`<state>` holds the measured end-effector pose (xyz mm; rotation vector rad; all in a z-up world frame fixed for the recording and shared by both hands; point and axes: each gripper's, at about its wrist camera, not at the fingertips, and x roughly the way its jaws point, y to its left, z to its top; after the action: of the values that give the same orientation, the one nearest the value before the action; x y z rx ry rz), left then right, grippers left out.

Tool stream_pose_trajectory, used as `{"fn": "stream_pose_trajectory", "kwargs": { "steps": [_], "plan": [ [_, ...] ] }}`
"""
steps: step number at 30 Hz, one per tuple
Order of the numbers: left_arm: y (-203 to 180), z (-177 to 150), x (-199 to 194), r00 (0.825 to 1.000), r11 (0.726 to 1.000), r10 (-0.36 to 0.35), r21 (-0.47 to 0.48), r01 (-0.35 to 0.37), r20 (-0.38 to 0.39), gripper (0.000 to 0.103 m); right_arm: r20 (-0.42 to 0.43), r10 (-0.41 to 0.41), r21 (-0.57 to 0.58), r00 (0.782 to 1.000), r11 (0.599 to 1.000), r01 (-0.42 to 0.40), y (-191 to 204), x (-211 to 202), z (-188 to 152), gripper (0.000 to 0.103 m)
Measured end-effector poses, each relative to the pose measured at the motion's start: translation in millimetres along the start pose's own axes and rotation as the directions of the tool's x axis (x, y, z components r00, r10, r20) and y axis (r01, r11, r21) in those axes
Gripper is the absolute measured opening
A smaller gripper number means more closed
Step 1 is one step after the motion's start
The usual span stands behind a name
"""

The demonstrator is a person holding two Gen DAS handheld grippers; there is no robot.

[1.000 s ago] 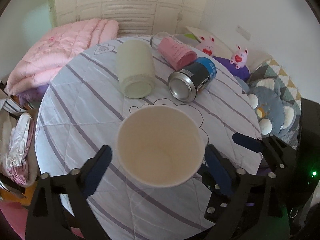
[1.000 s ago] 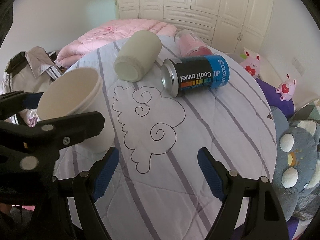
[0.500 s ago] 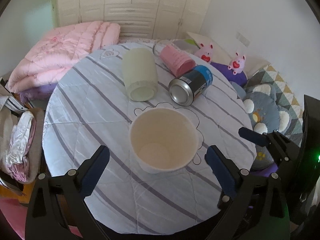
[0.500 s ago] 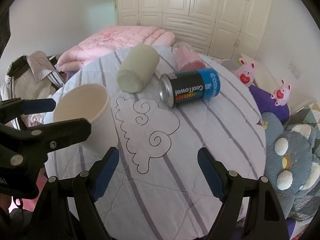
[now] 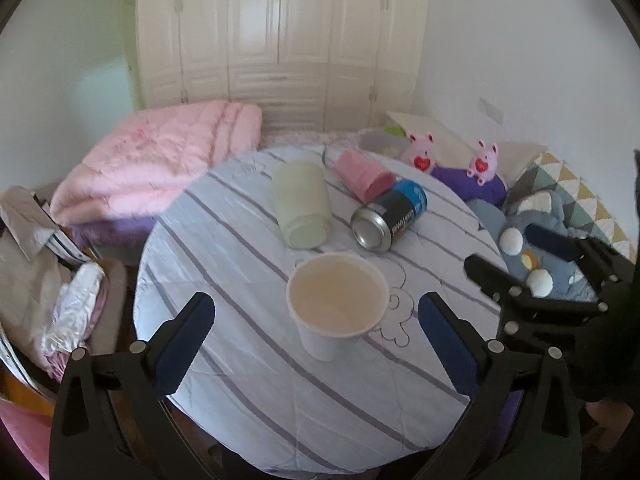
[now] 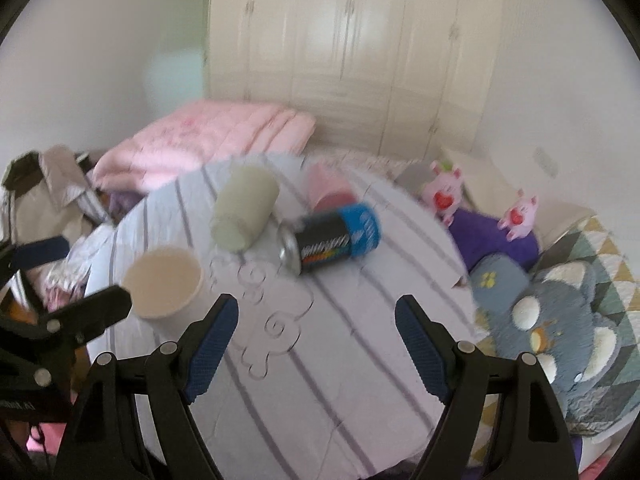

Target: Flip cup upright

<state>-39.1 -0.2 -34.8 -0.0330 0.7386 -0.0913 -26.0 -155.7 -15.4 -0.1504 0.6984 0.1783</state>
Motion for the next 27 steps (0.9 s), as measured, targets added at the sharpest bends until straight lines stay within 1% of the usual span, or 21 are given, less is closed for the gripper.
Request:
{"fn": "stream_pose_trajectory", "kwargs": {
  "steps": [3,5,7,11,14,15,17,19,21,27],
  "plan": [
    [-0.8,1.0,-9.3,0.998,1.000,0.030,-0.003,-0.029,0.054,0.103,0.079,-0.030,0.007,0.996,1.000,0.030,-0.3,-12.6,4.1,0.085],
    [0.2,1.7,-13.3,0.997,0.999,0.033,-0.012,-0.032,0.075,0.103,0.147,-0.052,0.011,0.988,0.999,0.051,0.8,-23.2,5.1,0.085],
    [1.6,2.2,-15.4,0.996,0.999,0.026,-0.025,-0.023,0.084,0.103,0.190,-0.062,0.014,0.980,0.998,0.060,2.5,-30.4,5.5,0.085],
    [3.0,1.6,-19.6,0.993,0.999,0.030,-0.047,-0.024,0.116,0.103,0.245,-0.089,0.020,0.966,0.996,0.086,5.7,-38.0,5.0,0.085],
    [3.7,1.1,-24.9,0.985,0.998,0.034,-0.062,-0.024,0.169,0.103,0.288,-0.097,0.030,0.953,0.995,0.092,6.8,-43.6,2.0,0.085],
    [2.9,0.9,-25.9,0.983,0.998,0.037,-0.063,-0.026,0.179,0.103,0.309,-0.105,0.032,0.945,0.994,0.101,7.9,-45.8,0.6,0.085],
    [1.3,0.5,-27.7,0.977,0.998,0.047,-0.055,-0.036,0.206,0.103,0.328,-0.123,0.028,0.937,0.992,0.120,9.4,-47.3,-0.7,0.085],
    [-0.9,-0.1,-29.3,0.971,0.997,0.069,-0.042,-0.061,0.228,0.103,0.353,-0.135,0.025,0.926,0.991,0.135,10.0,-48.5,-2.1,0.085],
    [-3.6,-0.1,-29.0,0.967,0.996,0.087,-0.028,-0.083,0.238,0.103,0.358,-0.139,0.027,0.923,0.990,0.139,9.2,-47.2,-2.5,0.085],
    [-7.0,1.1,-26.3,0.965,0.995,0.100,-0.014,-0.100,0.241,0.103,0.343,-0.139,0.037,0.929,0.990,0.134,6.5,-40.1,-2.6,0.085]
  ]
}}
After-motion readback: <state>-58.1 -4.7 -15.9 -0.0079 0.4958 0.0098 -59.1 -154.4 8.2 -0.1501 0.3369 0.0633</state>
